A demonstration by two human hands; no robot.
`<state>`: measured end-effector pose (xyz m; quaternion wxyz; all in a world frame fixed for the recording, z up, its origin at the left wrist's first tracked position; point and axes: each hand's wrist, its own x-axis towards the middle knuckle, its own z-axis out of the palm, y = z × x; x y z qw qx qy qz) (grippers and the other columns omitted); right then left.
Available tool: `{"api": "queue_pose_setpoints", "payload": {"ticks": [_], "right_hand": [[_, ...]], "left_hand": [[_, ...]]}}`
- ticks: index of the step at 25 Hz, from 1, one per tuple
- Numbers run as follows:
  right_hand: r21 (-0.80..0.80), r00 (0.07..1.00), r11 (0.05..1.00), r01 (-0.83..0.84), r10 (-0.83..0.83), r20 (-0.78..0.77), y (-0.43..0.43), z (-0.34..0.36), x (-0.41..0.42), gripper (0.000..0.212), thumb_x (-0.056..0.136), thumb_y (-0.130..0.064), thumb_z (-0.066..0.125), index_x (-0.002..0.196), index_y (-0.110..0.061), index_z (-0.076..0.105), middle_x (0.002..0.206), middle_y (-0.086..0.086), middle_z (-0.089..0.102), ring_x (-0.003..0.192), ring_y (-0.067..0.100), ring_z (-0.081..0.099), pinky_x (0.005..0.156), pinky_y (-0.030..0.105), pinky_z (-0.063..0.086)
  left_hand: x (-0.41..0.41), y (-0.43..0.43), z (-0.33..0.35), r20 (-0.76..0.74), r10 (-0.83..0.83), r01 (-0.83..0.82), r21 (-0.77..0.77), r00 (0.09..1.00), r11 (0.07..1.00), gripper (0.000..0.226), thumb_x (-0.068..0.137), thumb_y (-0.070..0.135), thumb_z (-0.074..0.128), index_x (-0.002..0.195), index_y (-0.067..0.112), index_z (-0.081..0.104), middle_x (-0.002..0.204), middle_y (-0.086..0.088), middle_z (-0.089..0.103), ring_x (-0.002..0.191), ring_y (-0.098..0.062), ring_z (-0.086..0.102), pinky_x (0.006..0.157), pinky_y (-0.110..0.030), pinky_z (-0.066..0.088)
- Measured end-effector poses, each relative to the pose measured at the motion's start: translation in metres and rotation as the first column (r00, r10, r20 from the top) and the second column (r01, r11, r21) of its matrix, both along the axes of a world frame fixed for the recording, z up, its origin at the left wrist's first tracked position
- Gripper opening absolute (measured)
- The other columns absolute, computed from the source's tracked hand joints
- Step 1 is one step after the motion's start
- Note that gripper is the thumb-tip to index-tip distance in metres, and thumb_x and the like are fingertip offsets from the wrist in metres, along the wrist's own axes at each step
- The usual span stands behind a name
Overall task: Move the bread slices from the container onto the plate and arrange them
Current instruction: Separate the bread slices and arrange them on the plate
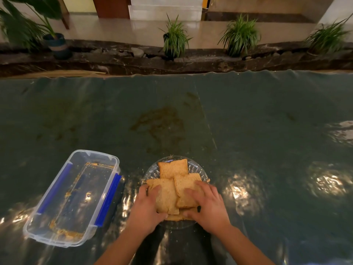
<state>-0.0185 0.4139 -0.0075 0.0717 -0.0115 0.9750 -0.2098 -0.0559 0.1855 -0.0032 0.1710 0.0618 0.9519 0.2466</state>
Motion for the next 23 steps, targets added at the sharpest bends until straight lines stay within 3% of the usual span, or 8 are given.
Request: {"api": "queue_pose_setpoints", "payload": {"ticks": [4,11,13,19,23], "right_hand": [[0.128,1.000,0.992,-0.012,0.013,-0.012,-0.001,-0.007,-0.003,0.064,0.078,-0.060,0.058,0.137,-0.048,0.038,0.153,-0.006,0.033,0.136,0.022,0.030,0.109,0.041,0.031],[0.098,0.993,0.991,0.094,-0.087,-0.076,-0.004,-0.017,0.000,0.062,0.078,-0.049,0.066,0.135,-0.041,0.041,0.147,-0.003,0.039,0.125,0.025,0.042,0.103,0.041,0.041],[0.088,0.989,0.989,0.116,-0.107,-0.103,-0.004,-0.017,-0.002,0.060,0.078,-0.046,0.068,0.132,-0.036,0.046,0.141,-0.001,0.046,0.118,0.025,0.049,0.098,0.041,0.046],[-0.041,0.950,0.988,0.148,-0.154,-0.273,0.005,-0.010,-0.013,0.025,0.083,-0.037,0.072,0.106,-0.027,0.069,0.126,-0.003,0.063,0.109,0.022,0.058,0.077,0.039,0.059],[0.042,0.976,0.999,0.032,-0.023,-0.216,0.004,-0.007,-0.017,0.028,0.083,-0.034,0.069,0.111,-0.033,0.069,0.134,-0.003,0.059,0.121,0.023,0.053,0.089,0.041,0.055]], "left_hand": [[0.004,0.006,0.000,-0.068,0.031,-0.030,0.004,0.997,1.000,0.081,0.073,0.050,0.075,0.143,0.028,0.038,0.150,-0.006,0.025,0.128,-0.023,0.045,0.102,-0.036,0.047],[0.009,0.015,-0.001,-0.119,0.097,-0.088,0.075,0.988,0.993,0.068,0.080,0.044,0.073,0.137,0.023,0.043,0.136,-0.006,0.036,0.120,-0.023,0.047,0.096,-0.035,0.050],[0.012,0.016,-0.002,-0.125,0.094,-0.087,0.060,0.988,0.994,0.072,0.079,0.045,0.073,0.139,0.023,0.039,0.138,-0.007,0.032,0.123,-0.024,0.045,0.097,-0.038,0.052],[0.012,0.012,-0.003,-0.071,0.094,-0.094,0.003,0.993,0.996,0.073,0.082,0.045,0.069,0.144,0.031,0.033,0.143,-0.006,0.033,0.126,-0.022,0.044,0.101,-0.039,0.050],[0.008,0.010,-0.002,-0.058,0.094,-0.095,-0.010,0.994,0.995,0.071,0.085,0.044,0.065,0.147,0.033,0.033,0.136,-0.004,0.044,0.122,-0.019,0.047,0.099,-0.034,0.048]]}}
